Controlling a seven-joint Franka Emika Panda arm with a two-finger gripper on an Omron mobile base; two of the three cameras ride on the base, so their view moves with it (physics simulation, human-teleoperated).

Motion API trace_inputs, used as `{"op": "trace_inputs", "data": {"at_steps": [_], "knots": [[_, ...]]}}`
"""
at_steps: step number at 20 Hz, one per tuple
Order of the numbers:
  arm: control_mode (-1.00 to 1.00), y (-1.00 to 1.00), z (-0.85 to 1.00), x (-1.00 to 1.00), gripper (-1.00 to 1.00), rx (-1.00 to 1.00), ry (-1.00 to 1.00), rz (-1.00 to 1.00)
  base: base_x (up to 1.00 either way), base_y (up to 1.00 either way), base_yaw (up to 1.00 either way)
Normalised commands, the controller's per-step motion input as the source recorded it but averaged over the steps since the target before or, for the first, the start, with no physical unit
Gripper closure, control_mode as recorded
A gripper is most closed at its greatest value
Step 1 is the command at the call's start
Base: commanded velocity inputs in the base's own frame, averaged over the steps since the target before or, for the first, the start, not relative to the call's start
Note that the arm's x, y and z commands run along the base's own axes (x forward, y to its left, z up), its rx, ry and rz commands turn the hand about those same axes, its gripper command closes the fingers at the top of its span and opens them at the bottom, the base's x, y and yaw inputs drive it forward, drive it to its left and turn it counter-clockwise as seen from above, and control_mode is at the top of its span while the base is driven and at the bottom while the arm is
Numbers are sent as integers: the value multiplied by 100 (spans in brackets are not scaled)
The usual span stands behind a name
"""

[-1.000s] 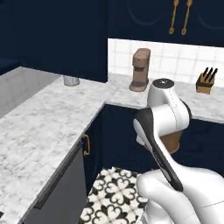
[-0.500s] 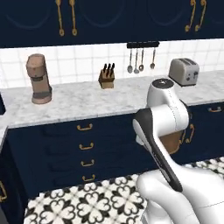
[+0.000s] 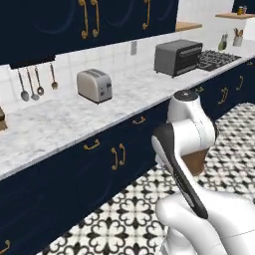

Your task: Open the cabinet, pick up the bread from the cabinet and place it in the basket. Then move the basket to the dining counter.

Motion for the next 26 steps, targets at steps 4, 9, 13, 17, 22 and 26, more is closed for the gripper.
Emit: {"op": "trace_inputs", "data": {"at_steps": [4, 9, 13, 17, 22, 26], "knots": [[100, 0, 0, 0, 100, 0, 0, 0, 0, -78, -81], [100, 0, 0, 0, 100, 0, 0, 0, 0, -78, -81], [100, 0, 0, 0, 100, 0, 0, 0, 0, -69, -82], [100, 0, 0, 0, 100, 0, 0, 0, 13, -63, -78], [100, 0, 0, 0, 100, 0, 0, 0, 12, -62, -79], [100, 0, 0, 0, 100, 0, 0, 0, 5, -60, -83]]}}
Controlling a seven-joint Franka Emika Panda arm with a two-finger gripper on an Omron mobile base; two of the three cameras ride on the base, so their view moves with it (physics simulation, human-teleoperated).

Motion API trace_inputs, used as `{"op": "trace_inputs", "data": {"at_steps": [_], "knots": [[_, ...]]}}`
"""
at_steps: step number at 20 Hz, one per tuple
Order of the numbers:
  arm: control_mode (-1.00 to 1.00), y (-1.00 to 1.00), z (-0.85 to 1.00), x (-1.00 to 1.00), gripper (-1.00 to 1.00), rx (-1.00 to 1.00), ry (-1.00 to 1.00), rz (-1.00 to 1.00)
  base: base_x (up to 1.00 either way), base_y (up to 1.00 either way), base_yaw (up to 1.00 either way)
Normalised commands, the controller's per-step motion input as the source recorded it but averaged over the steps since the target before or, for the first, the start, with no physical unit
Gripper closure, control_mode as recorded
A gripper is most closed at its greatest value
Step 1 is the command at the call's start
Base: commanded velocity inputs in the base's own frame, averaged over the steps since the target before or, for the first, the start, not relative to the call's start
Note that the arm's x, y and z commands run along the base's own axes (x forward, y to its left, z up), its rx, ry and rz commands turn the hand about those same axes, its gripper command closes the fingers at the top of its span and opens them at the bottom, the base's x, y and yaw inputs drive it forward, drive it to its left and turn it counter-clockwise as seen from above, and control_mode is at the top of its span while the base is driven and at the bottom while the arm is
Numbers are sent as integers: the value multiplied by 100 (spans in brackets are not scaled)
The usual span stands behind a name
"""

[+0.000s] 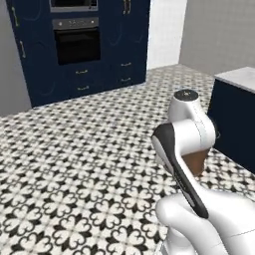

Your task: Open the cabinet, pick up the bread from the cabinet and place it in the basket. Then move the basket to the dining counter.

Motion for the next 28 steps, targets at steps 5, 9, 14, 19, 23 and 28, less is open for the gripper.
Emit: {"op": "trace_inputs", "data": {"at_steps": [5, 9, 14, 19, 23, 28], "knots": [[100, 0, 0, 0, 100, 0, 0, 0, 39, -40, -77], [100, 0, 0, 0, 100, 0, 0, 0, 92, 13, -62], [100, 0, 0, 0, 100, 0, 0, 0, 100, 68, -60], [100, 0, 0, 0, 100, 0, 0, 0, 100, 78, -61], [100, 0, 0, 0, 100, 0, 0, 0, 100, 68, -65], [100, 0, 0, 0, 100, 0, 0, 0, 100, 72, -58]]}}
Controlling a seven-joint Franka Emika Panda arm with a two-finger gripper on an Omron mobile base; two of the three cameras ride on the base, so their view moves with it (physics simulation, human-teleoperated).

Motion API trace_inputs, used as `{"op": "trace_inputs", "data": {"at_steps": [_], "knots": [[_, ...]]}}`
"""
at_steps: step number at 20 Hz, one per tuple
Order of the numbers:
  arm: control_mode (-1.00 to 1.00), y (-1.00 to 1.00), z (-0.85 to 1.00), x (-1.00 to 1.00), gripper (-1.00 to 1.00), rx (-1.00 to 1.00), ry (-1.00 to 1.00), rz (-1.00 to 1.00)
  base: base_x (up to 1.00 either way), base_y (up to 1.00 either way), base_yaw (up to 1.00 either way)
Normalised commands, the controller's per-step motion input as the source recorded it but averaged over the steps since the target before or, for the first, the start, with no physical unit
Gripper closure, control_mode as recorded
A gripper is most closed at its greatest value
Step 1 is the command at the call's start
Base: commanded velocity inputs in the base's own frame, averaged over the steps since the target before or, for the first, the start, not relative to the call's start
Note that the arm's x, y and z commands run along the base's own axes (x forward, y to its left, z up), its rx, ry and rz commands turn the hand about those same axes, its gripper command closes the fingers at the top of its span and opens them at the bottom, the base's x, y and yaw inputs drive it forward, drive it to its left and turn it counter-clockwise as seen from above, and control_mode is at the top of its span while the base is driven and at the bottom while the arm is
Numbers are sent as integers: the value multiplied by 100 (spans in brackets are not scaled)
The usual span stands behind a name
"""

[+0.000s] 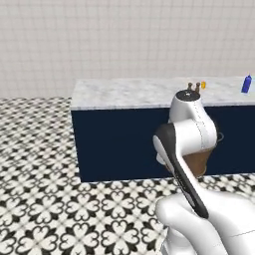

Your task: Open the cabinet, pick up the bread from the cabinet and place it in the basket. Then move the basket to the dining counter.

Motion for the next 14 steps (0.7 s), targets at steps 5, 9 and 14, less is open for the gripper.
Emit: {"op": "trace_inputs", "data": {"at_steps": [5, 9, 14], "knots": [[100, 0, 0, 0, 100, 0, 0, 0, 97, 77, -34], [100, 0, 0, 0, 100, 0, 0, 0, 84, 55, -14], [100, 0, 0, 0, 100, 0, 0, 0, 88, 50, -10]]}}
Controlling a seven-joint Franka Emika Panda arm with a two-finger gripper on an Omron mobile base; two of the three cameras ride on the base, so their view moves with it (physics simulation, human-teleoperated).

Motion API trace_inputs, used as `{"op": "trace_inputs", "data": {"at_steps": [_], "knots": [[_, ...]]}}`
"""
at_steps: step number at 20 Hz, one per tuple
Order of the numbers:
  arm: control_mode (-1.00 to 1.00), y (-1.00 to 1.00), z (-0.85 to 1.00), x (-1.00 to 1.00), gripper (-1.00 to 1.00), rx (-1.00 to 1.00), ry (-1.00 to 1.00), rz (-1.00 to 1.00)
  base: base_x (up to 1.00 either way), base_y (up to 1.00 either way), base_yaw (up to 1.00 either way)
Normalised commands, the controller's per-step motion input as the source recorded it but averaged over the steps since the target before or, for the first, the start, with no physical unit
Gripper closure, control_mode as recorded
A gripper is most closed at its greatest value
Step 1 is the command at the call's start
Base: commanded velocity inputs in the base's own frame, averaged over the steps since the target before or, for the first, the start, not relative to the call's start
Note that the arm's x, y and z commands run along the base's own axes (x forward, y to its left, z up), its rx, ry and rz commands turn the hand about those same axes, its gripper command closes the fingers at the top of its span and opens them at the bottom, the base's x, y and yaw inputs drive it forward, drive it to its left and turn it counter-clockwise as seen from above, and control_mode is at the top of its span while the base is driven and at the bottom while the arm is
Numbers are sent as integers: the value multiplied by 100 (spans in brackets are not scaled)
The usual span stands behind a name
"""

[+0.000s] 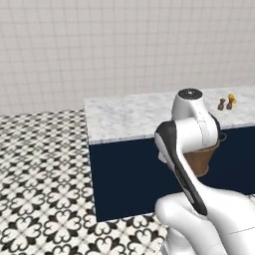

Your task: Open the cabinet, pick up the bread from the cabinet and place it in the basket. Then move the basket to the dining counter.

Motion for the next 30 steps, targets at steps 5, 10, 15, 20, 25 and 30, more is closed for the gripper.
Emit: {"op": "trace_inputs", "data": {"at_steps": [5, 10, 15, 20, 25, 30], "knots": [[100, 0, 0, 0, 100, 0, 0, 0, 78, 48, -9], [100, 0, 0, 0, 100, 0, 0, 0, 67, 50, -8], [100, 0, 0, 0, 100, 0, 0, 0, 71, 23, -4], [100, 0, 0, 0, 100, 0, 0, 0, 58, 2, -1], [-100, 0, -9, 51, 100, 0, 0, 0, 10, 1, -1], [-100, 0, -32, 98, 100, 2, 0, -2, 0, 0, 0]]}}
